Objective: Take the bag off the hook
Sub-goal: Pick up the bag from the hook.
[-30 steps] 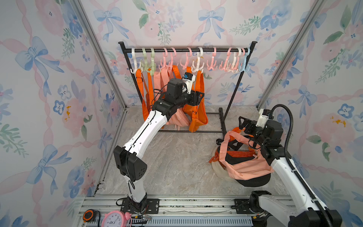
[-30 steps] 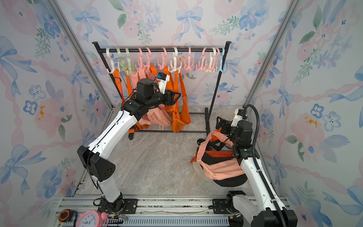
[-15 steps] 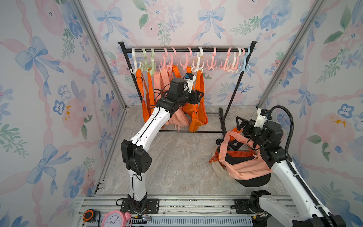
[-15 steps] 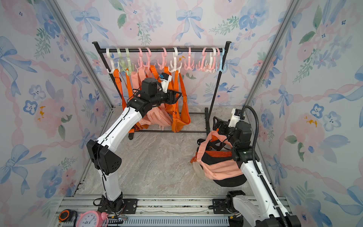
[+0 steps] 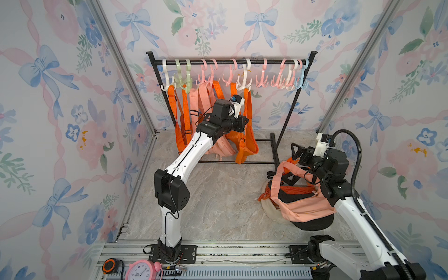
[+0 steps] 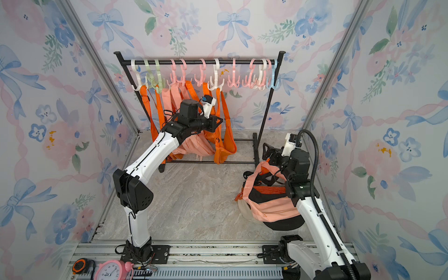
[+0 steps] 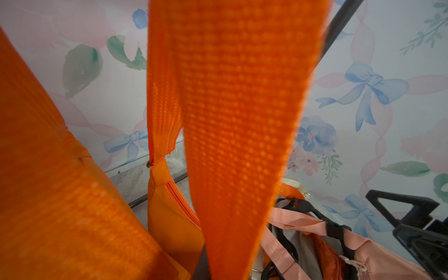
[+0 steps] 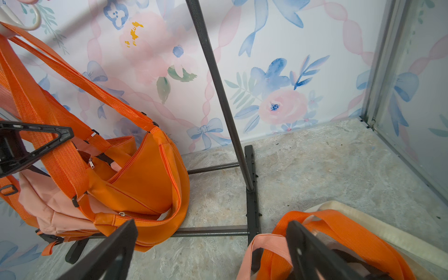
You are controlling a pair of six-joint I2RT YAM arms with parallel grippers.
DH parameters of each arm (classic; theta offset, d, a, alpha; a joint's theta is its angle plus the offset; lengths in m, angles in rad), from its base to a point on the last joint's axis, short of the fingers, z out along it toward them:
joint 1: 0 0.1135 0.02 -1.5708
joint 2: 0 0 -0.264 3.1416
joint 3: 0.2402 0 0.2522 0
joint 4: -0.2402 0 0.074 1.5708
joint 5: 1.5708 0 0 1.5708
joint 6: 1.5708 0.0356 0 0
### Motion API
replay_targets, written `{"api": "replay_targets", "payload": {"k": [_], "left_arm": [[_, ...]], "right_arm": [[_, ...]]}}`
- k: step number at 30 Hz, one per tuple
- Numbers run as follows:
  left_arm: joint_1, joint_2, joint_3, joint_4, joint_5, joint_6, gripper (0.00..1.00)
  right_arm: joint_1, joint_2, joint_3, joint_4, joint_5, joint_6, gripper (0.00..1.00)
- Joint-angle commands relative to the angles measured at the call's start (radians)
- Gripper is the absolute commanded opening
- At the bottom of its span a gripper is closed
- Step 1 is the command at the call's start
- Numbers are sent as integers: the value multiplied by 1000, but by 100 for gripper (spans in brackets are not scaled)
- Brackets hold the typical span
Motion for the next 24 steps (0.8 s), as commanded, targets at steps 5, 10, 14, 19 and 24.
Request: {"api": "replay_targets", "payload": {"k": [5,10,14,19,24], "left_arm": [[2,-95,-69,0,24,30,0],[5,-114,-53,0,30,22,0],[6,-137,-67,0,17,20,0],[13,-166,-88,0,-5,24,0],[15,-189,-102,-1,-13,24,0]], "right_arm": [[13,26,-42,171,-33,-40,97],[32,92,-5,275,-125,-58,97],[62,202,112,272,-172,-100,98],[114,365,266,291,-181,-160,97],[128,529,374,396,-258,-200,92]]}}
